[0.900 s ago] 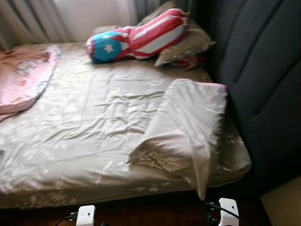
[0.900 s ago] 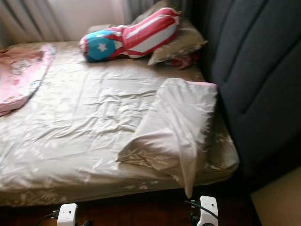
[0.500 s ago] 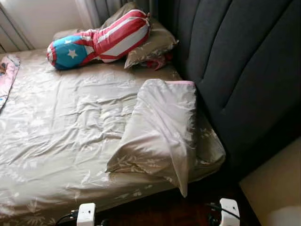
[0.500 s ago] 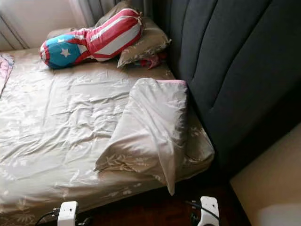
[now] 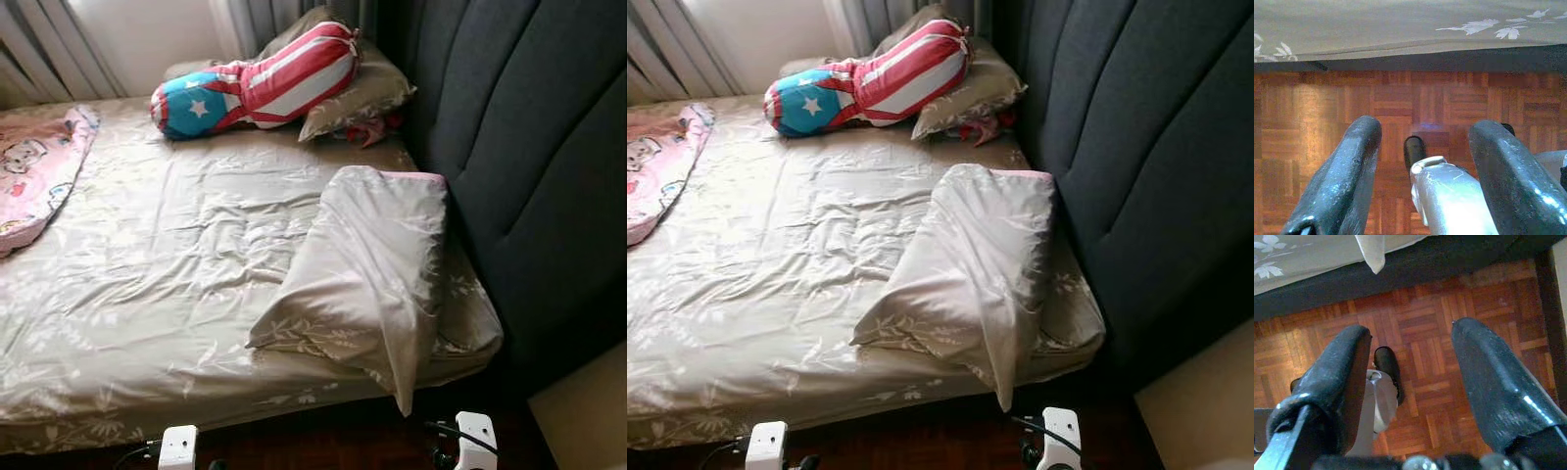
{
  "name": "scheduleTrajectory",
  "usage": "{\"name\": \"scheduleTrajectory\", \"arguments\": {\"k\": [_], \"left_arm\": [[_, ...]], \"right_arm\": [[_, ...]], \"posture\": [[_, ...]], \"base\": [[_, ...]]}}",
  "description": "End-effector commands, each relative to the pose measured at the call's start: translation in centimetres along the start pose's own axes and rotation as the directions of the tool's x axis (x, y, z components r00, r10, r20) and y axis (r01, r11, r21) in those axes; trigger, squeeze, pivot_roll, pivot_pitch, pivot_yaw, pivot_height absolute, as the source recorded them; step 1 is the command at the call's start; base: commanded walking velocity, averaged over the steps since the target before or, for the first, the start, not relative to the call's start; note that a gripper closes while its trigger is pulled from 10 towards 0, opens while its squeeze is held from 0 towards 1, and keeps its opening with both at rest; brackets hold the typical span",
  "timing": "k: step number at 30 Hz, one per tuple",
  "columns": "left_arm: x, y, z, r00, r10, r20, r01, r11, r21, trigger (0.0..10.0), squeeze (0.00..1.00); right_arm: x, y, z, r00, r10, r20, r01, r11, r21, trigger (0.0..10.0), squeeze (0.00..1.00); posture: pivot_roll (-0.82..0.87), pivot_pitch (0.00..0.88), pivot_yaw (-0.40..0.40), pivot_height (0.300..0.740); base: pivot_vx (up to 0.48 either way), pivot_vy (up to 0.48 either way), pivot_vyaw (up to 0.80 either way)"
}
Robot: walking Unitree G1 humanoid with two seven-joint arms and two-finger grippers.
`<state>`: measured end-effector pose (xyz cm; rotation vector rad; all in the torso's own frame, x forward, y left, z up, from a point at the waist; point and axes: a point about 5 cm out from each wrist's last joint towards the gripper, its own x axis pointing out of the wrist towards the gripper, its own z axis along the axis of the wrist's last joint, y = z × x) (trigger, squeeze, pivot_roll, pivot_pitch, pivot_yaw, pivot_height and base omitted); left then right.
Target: Clean up the room
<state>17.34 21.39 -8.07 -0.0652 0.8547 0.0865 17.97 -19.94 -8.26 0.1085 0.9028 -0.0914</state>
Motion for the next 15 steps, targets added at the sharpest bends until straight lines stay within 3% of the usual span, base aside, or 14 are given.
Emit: {"name": "scheduleTrajectory", "arguments": {"k": [1,15], "left_arm": [[-0.2,0.27,-0.67,1.0,0.012,-0.025,-0.012,1.0,-0.003,10.0,0.0],[-0.17,0.17,-0.59,1.0,0.005,-0.021,-0.006,1.0,-0.006,10.0,0.0]], "right_arm": [[-0.06,0.05,-0.3,1.0,-0.001,-0.006,0.001,1.0,0.004,10.0,0.0],[-0.05,-0.02,-0.18,1.0,-0.007,0.0,0.007,1.0,-0.003,10.0,0.0]], "posture": [[-0.12,0.078,0.037,0.74],[-0.12,0.073,0.035,0.74]], "base": [[0.0,0.0,0.0],[0.017,0.0,0.0]]}}
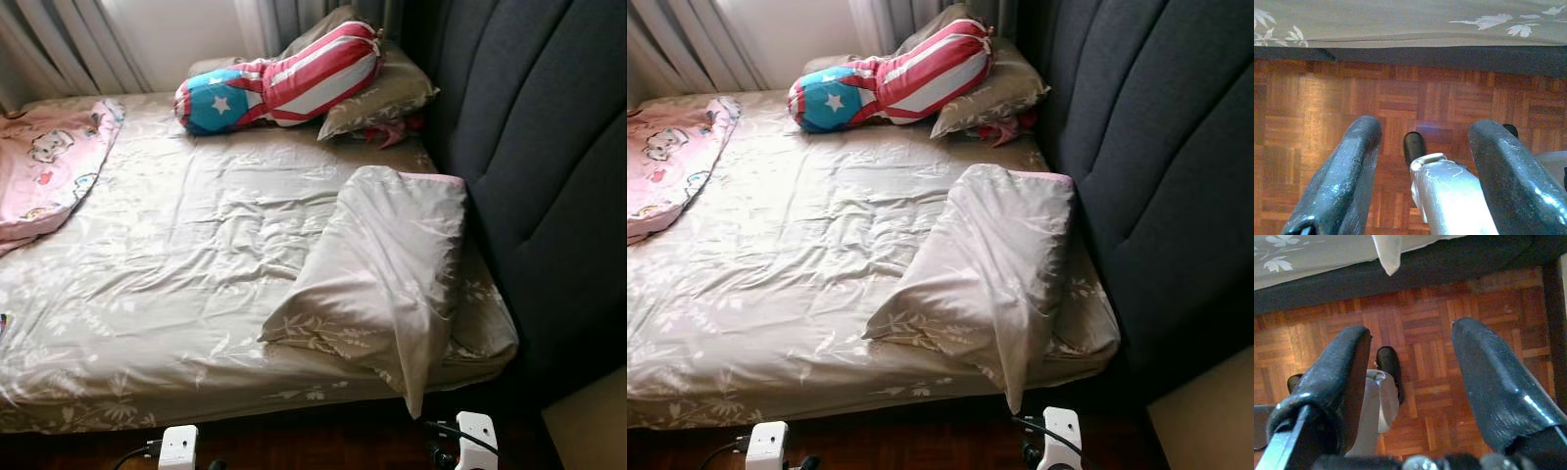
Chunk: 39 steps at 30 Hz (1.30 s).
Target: Clean up the room
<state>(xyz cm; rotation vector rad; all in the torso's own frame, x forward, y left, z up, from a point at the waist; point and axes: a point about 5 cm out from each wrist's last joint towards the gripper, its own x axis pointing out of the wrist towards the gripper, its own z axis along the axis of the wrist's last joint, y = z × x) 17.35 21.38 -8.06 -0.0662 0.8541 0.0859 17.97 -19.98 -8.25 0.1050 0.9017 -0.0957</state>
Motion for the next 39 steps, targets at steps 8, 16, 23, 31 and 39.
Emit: {"name": "scheduleTrajectory", "arguments": {"k": [8,16,23,31,39], "left_arm": [[-0.17,0.17,-0.59,1.0,0.0,-0.022,-0.001,1.0,-0.004,10.0,0.0],[-0.22,0.16,-0.75,1.0,0.002,-0.024,-0.002,1.0,-0.007,10.0,0.0],[-0.26,0.15,-0.81,1.0,-0.002,-0.021,0.001,1.0,-0.006,10.0,0.0],[-0.3,0.27,-0.8,1.0,-0.003,-0.016,0.003,1.0,0.0,10.0,0.0],[-0.36,0.32,-0.76,1.0,-0.004,0.005,0.004,1.0,-0.011,10.0,0.0]], "right_arm": [[-0.04,0.05,-0.19,1.0,-0.002,0.0,0.002,1.0,-0.007,10.0,0.0],[-0.09,-0.04,-0.28,1.0,-0.011,0.005,0.011,1.0,-0.004,10.0,0.0],[-0.13,-0.07,-0.32,1.0,-0.015,0.014,0.015,1.0,0.0,10.0,0.0],[-0.16,0.0,-0.47,0.999,-0.029,0.02,0.028,0.999,0.028,10.0,0.0],[-0.23,0.02,-0.42,0.998,-0.037,0.048,0.035,0.999,0.039,10.0,0.0]], "posture": [[-0.13,0.068,0.035,0.74],[-0.14,0.059,0.035,0.74],[-0.14,0.049,0.034,0.74],[-0.14,0.039,0.039,0.74],[-0.14,0.031,0.042,0.74]], "base": [[0.256,0.0,0.0],[0.259,0.0,0.0],[0.259,0.0,0.0],[0.261,0.0,-0.47],[0.122,0.0,-0.1]]}}
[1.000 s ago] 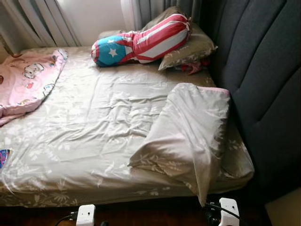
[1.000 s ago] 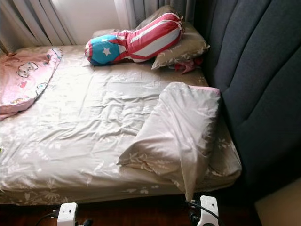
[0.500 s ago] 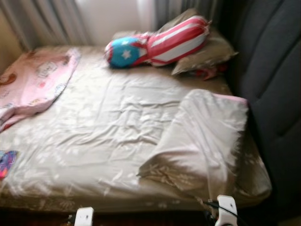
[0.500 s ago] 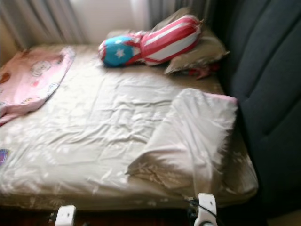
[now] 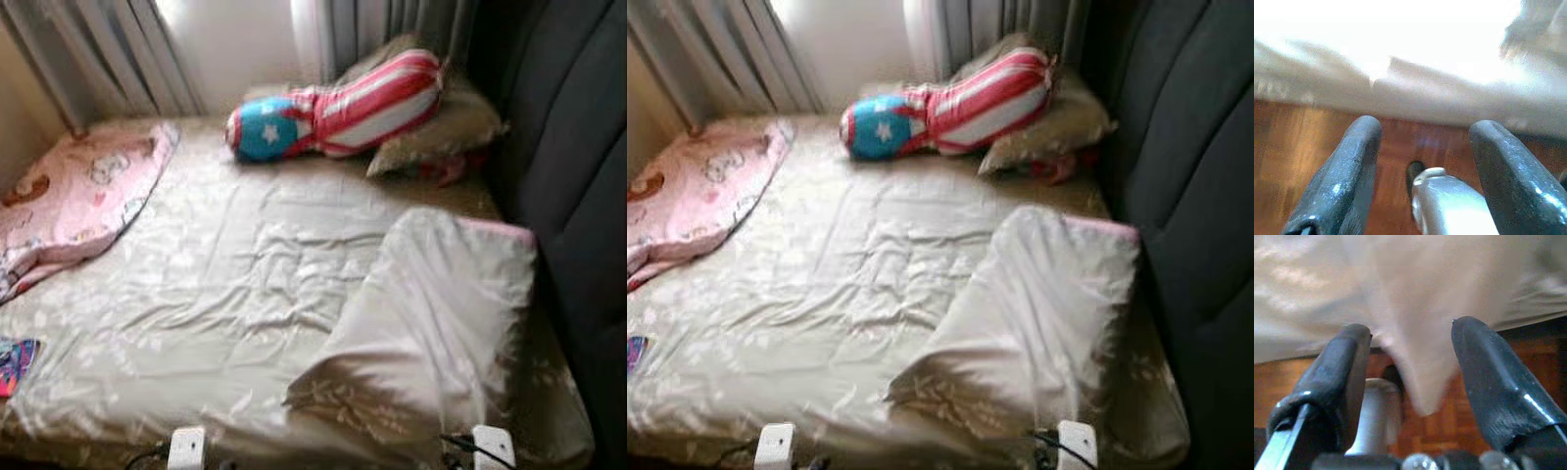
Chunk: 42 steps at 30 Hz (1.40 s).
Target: Clean up the room
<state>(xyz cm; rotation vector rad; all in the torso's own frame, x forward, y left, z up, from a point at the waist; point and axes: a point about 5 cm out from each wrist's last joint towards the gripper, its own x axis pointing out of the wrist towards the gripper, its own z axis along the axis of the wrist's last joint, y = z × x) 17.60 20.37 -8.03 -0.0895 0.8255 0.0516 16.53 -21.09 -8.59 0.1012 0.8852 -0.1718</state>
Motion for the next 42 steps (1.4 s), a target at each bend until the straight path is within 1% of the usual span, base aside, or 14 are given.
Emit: {"name": "scheduleTrajectory", "arguments": {"k": [1,8,10,15,16,17,19,21,24,26,28,29,32,42], "left_arm": [[-0.5,1.3,-0.9,0.999,0.036,-0.022,-0.037,0.999,-0.003,10.0,0.0],[-0.6,1.3,-0.6,0.999,0.047,0.021,-0.046,0.998,-0.038,10.0,0.0],[-0.5,1.3,-0.1,0.996,0.059,0.07,-0.052,0.994,-0.091,10.0,0.0],[-0.4,1.1,0.5,0.992,0.055,0.111,-0.043,0.992,-0.115,10.0,0.0],[1.6,-1.1,8.1,0.963,0.013,0.269,0.011,0.996,-0.089,10.0,0.0],[2.0,-2.3,11.7,0.94,-0.007,0.341,0.036,0.996,-0.077,10.0,0.0],[1.9,-2.6,12.2,0.932,-0.017,0.362,0.04,0.998,-0.054,10.0,0.0],[1.8,-4.0,13.6,0.899,-0.055,0.435,0.057,0.998,0.007,10.0,0.0],[1.7,-4.7,14.2,0.88,-0.071,0.47,0.07,0.997,0.02,10.0,0.0],[1.4,-5.3,15.4,0.847,-0.089,0.524,0.074,0.996,0.05,10.0,0.0],[1.3,-5.4,16.0,0.837,-0.095,0.539,0.074,0.995,0.06,10.0,0.0],[1.2,-5.7,16.4,0.827,-0.115,0.551,0.073,0.993,0.098,10.0,0.0],[1.0,-5.6,16.6,0.807,-0.112,0.58,0.057,0.992,0.112,10.0,0.0],[0.0,-4.5,15.5,0.752,-0.086,0.654,-0.004,0.991,0.134,10.0,0.0]], "right_arm": [[0.3,1.4,0.7,0.999,0.029,0.029,-0.03,1.0,0.011,10.0,0.0],[0.2,1.4,1.0,0.998,0.025,0.063,-0.026,0.999,0.024,10.0,0.0],[0.3,1.5,1.5,0.994,0.019,0.105,-0.024,0.999,0.048,10.0,0.0],[0.3,1.6,2.2,0.989,0.022,0.149,-0.031,0.998,0.057,10.0,0.0],[0.8,1.3,6.0,0.968,0.022,0.249,-0.037,0.998,0.055,10.0,0.0],[1.0,1.2,8.0,0.955,0.021,0.295,-0.039,0.998,0.055,10.0,0.0],[1.0,1.1,8.8,0.947,0.021,0.32,-0.041,0.998,0.055,10.0,0.0],[0.8,1.2,11.2,0.913,0.034,0.407,-0.05,0.998,0.03,10.0,0.0],[0.7,1.1,12.4,0.891,0.026,0.453,-0.047,0.998,0.035,10.0,0.0],[0.3,0.8,14.1,0.852,0.001,0.523,-0.037,0.998,0.058,10.0,0.0],[0.1,0.7,14.8,0.831,0.002,0.556,-0.039,0.998,0.054,10.0,0.0],[0.0,0.6,15.1,0.815,0.005,0.58,-0.04,0.998,0.049,10.0,0.0],[-0.4,0.2,15.2,0.788,-0.009,0.616,-0.031,0.998,0.054,10.0,0.0],[-1.0,-0.4,13.8,0.756,-0.025,0.655,-0.019,0.998,0.06,10.0,0.0]], "posture": [[-0.14,0.03,0.042,0.74],[-0.14,0.016,0.041,0.74],[-0.14,0.004,0.046,0.74],[-0.15,0.0,0.05,0.74],[-0.16,0.0,0.042,0.74],[-0.16,0.0,0.037,0.74],[-0.16,0.0,0.031,0.74],[-0.17,0.0,0.024,0.74],[-0.17,0.004,0.017,0.74],[-0.19,0.02,0.006,0.74],[-0.2,0.029,0.001,0.74],[-0.2,0.033,0.001,0.74],[-0.2,0.05,0.001,0.74],[-0.19,0.108,0.017,0.74]], "base": [[0.0,0.0,0.0],[0.0,0.0,0.0],[0.0,0.0,0.0],[0.0,0.0,0.0],[0.0,0.0,0.0],[0.0,0.0,0.0],[0.0,0.0,0.0],[0.0,0.0,0.0],[0.0,0.0,0.0],[0.0,0.0,0.0],[0.0,0.0,0.0],[0.0,0.0,0.0],[0.0,0.0,0.0],[0.0,0.0,0.0]]}}
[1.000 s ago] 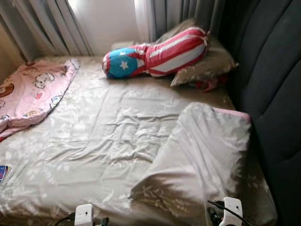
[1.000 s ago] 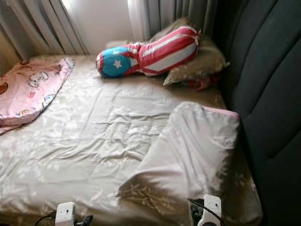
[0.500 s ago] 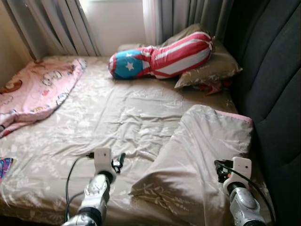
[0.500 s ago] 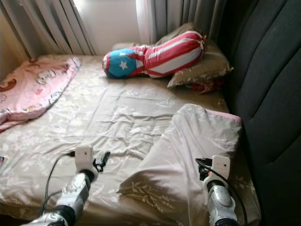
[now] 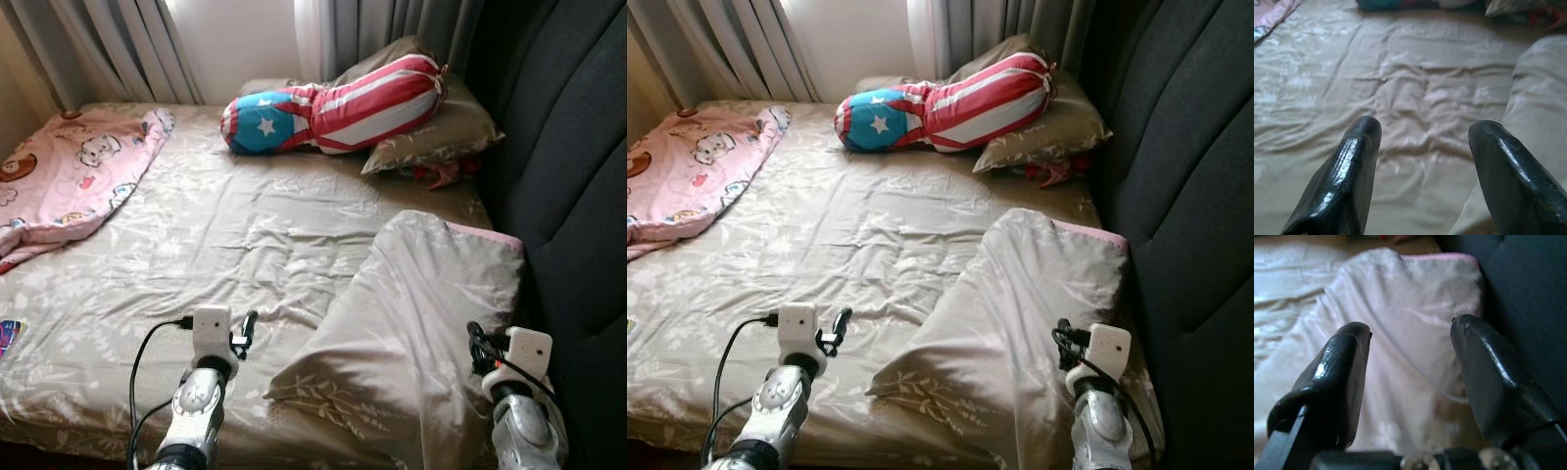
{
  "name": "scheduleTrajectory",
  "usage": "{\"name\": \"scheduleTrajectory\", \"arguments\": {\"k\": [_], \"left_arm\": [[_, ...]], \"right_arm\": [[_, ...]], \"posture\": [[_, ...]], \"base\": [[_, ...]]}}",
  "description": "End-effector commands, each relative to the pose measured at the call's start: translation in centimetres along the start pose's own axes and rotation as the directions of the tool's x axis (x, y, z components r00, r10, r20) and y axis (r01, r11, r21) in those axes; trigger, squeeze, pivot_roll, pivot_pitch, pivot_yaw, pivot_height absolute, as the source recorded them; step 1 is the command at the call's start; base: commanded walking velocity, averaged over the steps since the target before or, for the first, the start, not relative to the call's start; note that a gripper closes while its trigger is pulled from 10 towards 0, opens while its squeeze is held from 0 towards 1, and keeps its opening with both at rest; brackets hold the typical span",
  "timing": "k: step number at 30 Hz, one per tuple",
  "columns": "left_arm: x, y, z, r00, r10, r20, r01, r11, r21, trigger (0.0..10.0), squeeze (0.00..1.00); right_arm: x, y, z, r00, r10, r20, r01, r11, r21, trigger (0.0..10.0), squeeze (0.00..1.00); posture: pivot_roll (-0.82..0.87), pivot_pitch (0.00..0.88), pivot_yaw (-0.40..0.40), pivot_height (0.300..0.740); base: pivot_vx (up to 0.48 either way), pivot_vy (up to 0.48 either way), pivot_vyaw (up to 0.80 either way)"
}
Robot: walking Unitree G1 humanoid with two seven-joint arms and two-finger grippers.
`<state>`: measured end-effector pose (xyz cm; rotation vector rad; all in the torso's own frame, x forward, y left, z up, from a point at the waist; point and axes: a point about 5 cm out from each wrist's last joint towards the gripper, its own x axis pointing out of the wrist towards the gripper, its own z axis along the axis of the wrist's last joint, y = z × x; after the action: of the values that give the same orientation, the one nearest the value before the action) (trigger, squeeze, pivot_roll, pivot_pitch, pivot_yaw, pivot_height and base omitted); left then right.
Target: Clean up the room
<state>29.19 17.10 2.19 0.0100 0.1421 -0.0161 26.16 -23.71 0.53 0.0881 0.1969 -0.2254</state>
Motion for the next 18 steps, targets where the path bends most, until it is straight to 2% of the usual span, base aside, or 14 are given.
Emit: {"name": "scheduleTrajectory", "arguments": {"k": [1,8,14,16,18], "left_arm": [[0.0,0.3,0.6,0.999,0.004,0.045,-0.006,1.0,0.027,10.0,0.0],[-0.5,-0.2,1.1,0.995,0.0,0.1,-0.002,1.0,0.021,10.0,0.0],[-0.4,-0.6,1.5,0.993,-0.005,0.115,0.004,1.0,0.002,10.0,0.0],[-0.5,-0.2,1.9,0.992,0.004,0.129,-0.004,1.0,-0.001,10.0,0.0],[-0.5,-0.1,2.0,0.991,0.01,0.133,-0.009,1.0,-0.007,10.0,0.0]], "right_arm": [[0.0,0.2,0.4,0.999,0.006,0.033,-0.006,1.0,0.005,10.0,0.0],[-0.8,-0.5,0.1,0.999,0.008,0.051,-0.009,1.0,0.004,10.0,0.0],[-0.8,-0.5,-0.1,1.0,-0.002,0.027,0.002,1.0,0.001,10.0,0.0],[-0.4,0.7,-0.3,0.999,0.032,-0.012,-0.033,0.999,-0.017,10.0,0.0],[-0.3,1.0,-0.3,0.999,0.042,-0.014,-0.042,0.999,-0.016,10.0,0.0]], "posture": [[-0.19,0.123,0.019,0.74],[-0.19,0.168,0.024,0.74],[-0.18,0.167,0.016,0.74],[-0.16,0.179,0.011,0.732],[-0.17,0.185,0.013,0.722]], "base": [[0.0,0.0,0.0],[0.0,0.0,0.0],[0.0,0.0,0.0],[0.0,0.0,0.0],[0.0,0.0,0.0]]}}
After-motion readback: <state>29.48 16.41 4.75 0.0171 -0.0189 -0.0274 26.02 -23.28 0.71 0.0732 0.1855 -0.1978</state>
